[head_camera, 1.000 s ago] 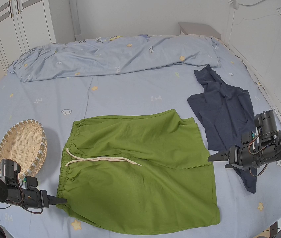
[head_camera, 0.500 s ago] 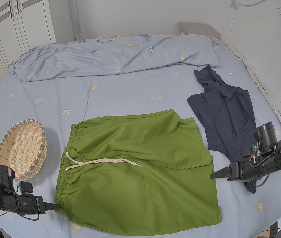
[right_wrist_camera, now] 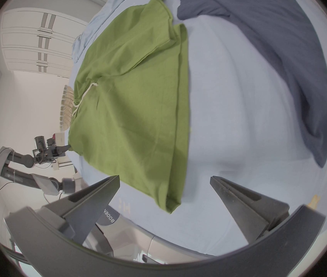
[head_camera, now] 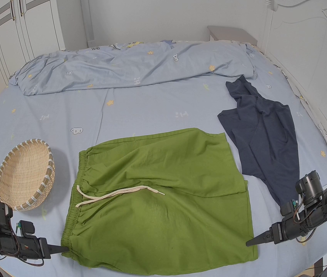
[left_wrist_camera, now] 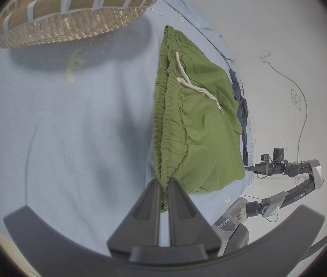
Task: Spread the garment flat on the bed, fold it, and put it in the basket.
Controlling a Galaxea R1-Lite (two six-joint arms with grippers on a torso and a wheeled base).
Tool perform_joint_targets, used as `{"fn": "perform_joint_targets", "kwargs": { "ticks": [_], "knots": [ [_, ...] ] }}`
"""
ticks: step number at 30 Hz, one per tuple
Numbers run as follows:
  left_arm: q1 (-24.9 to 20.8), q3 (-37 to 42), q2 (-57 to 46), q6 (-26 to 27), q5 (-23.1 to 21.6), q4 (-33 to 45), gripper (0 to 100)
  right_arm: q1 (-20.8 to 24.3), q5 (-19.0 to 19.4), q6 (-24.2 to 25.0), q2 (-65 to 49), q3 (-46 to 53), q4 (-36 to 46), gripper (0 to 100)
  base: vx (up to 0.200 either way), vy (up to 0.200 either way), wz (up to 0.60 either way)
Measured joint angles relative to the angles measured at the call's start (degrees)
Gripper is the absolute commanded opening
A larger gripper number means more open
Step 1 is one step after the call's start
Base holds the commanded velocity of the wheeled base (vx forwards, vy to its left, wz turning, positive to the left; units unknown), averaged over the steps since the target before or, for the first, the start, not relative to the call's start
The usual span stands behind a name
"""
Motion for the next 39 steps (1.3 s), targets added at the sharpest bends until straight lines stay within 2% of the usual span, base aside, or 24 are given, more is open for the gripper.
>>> {"fn": "perform_joint_targets", "kwargs": {
  "ticks": [13,21,22,39],
  "knots": [
    [0.72,0.07,-0.11,0.04,0.01,-0.33,0,6.29,0.93,0.63,0.73,2.27,-2.13,100,0.000,0.000,0.00],
    [0.94,0.07,0.13,0.01,0.04,-0.37,0,7.52,0.93,0.66,4.49,3.89,-7.78,100,0.000,0.000,0.00],
    [0.94,0.07,0.17,0.01,0.04,-0.37,0,7.64,0.90,0.69,4.99,4.12,-8.05,0,0.000,0.000,0.00],
    [1.10,-0.06,1.38,0.55,0.20,-0.45,0,6.97,0.49,0.28,4.21,5.66,-7.72,0,0.000,0.000,0.00]
  ]
}}
